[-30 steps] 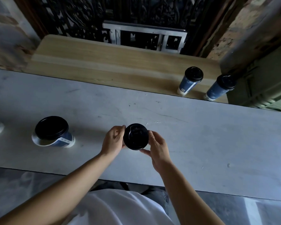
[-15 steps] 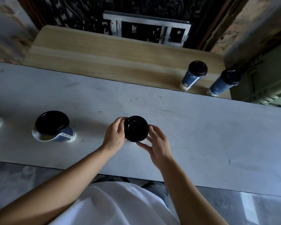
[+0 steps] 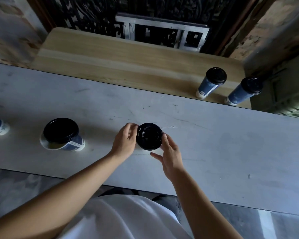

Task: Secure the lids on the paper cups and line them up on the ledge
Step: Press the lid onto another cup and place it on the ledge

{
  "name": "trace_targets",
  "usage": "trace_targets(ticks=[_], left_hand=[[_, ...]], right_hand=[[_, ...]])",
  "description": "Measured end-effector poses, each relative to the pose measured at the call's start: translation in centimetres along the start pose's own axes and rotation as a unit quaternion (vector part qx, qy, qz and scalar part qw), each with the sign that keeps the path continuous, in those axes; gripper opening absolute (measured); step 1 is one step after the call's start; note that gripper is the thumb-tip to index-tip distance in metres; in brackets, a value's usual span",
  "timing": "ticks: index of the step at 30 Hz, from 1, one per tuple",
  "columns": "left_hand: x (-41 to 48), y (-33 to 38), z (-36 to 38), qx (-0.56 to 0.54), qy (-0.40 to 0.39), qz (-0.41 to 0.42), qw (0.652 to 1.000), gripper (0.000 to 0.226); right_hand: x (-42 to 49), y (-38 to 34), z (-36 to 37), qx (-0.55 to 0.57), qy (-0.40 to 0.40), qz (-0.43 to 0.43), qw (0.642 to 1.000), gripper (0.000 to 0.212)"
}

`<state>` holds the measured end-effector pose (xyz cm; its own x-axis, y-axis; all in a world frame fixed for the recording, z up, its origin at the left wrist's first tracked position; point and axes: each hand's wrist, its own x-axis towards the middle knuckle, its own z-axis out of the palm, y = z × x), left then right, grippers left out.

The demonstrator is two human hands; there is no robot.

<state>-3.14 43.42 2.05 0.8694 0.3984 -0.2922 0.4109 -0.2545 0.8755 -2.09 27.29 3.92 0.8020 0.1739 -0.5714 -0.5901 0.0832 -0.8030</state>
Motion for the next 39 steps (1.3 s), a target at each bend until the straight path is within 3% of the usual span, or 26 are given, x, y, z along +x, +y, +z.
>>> trace_targets(ticks=[4, 8, 11, 14, 18, 22, 24, 28, 33, 39], left_hand=[[-0.6, 0.1, 0.0, -0.053, -0.054, 0.023, 0.997, 0.028], [-1.2, 0.4, 0.7, -0.085, -0.016, -0.007, 0.996, 0.024], [-2.2, 0.0, 1.5, -0.103, 0.009, -0.044, 0.994, 0.020], [-3.2, 0.1, 2.4, -0.142, -0.002, -0.103, 0.985, 0.030], [-2.9, 0.6, 2.2, -0.117, 0.023, -0.153, 0.981, 0.035], [-1.1, 0.7, 0.9, -0.050, -0.022, -0.195, 0.979, 0.049], [-0.7, 0.6, 0.5, -0.033, -0.002, -0.146, 0.989, 0.050], [-0.8, 0.8, 0.1, 0.024, -0.005, 0.002, 1.000, 0.025], [-1.0, 1.3, -0.1, 0.054, -0.022, 0.069, 0.996, 0.039], [-1.8, 0.9, 0.3, 0.022, -0.017, 0.093, 0.995, 0.038]], right_hand=[[-0.4, 0.6, 1.3, 0.008, 0.035, -0.031, 0.999, 0.028], [0.8, -1.0, 2.4, 0.001, 0.066, -0.018, 0.998, 0.023], [1.4, -1.8, 1.7, 0.040, 0.053, 0.017, 0.998, 0.021], [0.8, -1.0, 0.6, 0.087, 0.030, -0.010, 0.996, 0.023], [0.5, -0.3, 0.4, 0.027, 0.031, -0.020, 0.999, 0.026], [1.2, -1.1, 0.0, -0.040, 0.016, -0.021, 0.999, 0.027], [1.8, -1.4, -0.1, -0.061, 0.012, -0.018, 0.998, 0.027], [2.0, -1.1, 0.3, -0.046, 0.027, -0.027, 0.998, 0.024], [2.6, -2.3, 1.3, 0.027, 0.038, 0.075, 0.996, 0.018], [2.7, -3.2, 0.8, 0.017, 0.005, 0.071, 0.997, 0.020]])
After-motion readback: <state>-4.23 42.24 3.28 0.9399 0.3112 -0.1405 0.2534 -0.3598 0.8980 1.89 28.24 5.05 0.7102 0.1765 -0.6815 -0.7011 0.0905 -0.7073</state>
